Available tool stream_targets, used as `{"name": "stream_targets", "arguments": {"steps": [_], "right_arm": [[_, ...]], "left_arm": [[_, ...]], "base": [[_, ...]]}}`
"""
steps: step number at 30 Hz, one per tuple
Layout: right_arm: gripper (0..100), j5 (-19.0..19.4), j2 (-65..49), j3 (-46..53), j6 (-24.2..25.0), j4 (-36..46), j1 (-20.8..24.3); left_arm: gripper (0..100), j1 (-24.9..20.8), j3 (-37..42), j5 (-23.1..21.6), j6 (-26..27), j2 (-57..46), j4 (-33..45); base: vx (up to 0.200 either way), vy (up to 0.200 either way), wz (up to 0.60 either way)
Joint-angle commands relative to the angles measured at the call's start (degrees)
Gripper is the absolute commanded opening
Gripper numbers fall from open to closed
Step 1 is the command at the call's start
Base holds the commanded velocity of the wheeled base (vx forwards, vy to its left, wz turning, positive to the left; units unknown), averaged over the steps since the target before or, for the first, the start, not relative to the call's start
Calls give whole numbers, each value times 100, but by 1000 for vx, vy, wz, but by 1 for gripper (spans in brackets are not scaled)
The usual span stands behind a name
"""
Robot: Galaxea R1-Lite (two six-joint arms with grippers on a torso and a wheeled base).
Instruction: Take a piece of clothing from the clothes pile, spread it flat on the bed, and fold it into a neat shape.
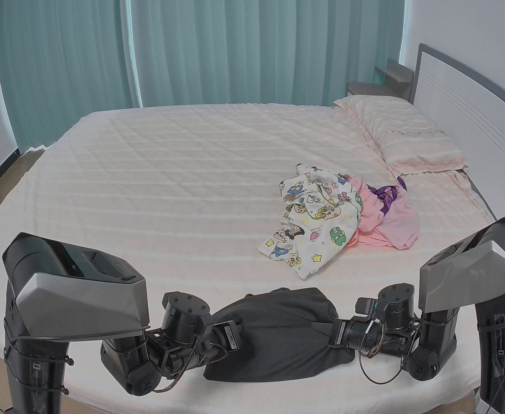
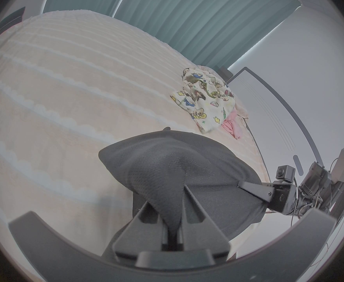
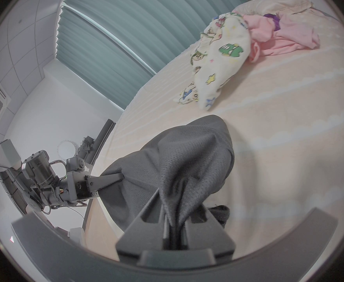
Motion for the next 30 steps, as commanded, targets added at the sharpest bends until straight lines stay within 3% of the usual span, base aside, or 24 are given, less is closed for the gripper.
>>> {"name": "stream_targets", "arguments": {"steps": [1,6,7,8,14,22,30], "right_arm": [[0,-45,37,-4,5,-76,-1],[0,-45,98,31,-4,-67,8],[0,-37,107,49,-4,-67,8],[100,-1,134,154,-48,-67,8],[100,-1,46,383,-162,-67,-19],[100,16,-236,84,-180,-58,-687],[100,7,116,-285,-48,-58,-862]], "left_arm": [[0,5,58,4,-4,37,1],[0,32,234,4,-13,55,1],[100,32,260,4,-13,55,1],[100,32,374,-23,-13,46,1],[100,93,647,-49,13,37,1],[100,629,401,-23,-110,-59,9],[100,577,-56,100,-250,196,80]], "base": [[0,0,0],[0,0,0],[0,0,0],[0,0,0],[0,0,0],[0,0,0],[0,0,0]]}}
